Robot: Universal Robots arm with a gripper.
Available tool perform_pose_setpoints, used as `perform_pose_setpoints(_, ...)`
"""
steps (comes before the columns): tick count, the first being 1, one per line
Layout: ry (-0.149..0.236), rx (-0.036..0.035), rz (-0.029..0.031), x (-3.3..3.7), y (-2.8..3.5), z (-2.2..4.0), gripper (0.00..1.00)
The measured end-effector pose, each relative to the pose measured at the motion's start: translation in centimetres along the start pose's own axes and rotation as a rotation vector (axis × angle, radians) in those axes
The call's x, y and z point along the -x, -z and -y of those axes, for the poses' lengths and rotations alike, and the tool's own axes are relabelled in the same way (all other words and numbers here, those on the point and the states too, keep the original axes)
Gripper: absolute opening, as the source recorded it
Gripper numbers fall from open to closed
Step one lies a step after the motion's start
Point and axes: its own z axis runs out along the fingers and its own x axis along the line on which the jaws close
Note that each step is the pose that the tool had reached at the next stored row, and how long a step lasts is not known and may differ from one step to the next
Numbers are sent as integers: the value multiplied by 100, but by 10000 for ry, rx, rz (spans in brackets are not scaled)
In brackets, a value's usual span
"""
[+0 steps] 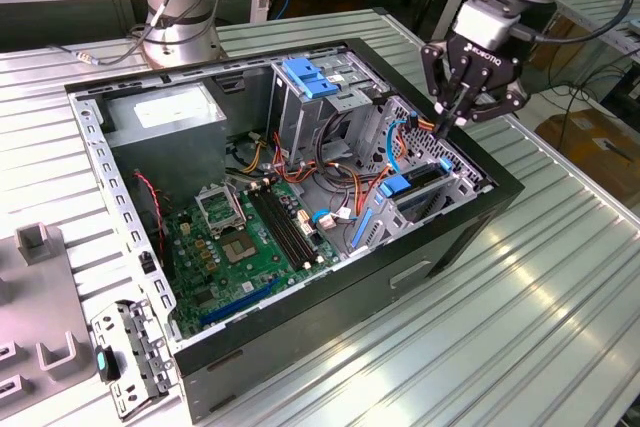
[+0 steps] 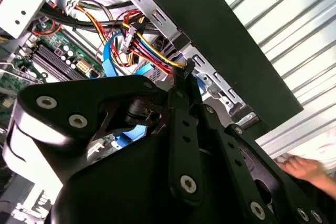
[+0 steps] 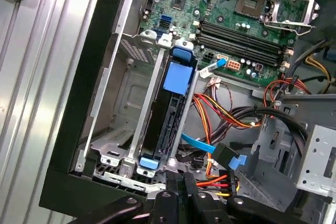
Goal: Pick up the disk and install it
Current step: 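Insert the first disk wire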
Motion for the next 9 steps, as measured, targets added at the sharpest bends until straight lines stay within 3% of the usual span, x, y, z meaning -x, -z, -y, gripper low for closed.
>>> perform_pose_setpoints(4, -829, 19, 9, 0, -6, 0, 16)
perform_pose_setpoints(7, -1700, 39, 19, 0, -13, 0, 16)
perform_pose_setpoints(9, -1822, 42, 24, 6, -16, -18, 16)
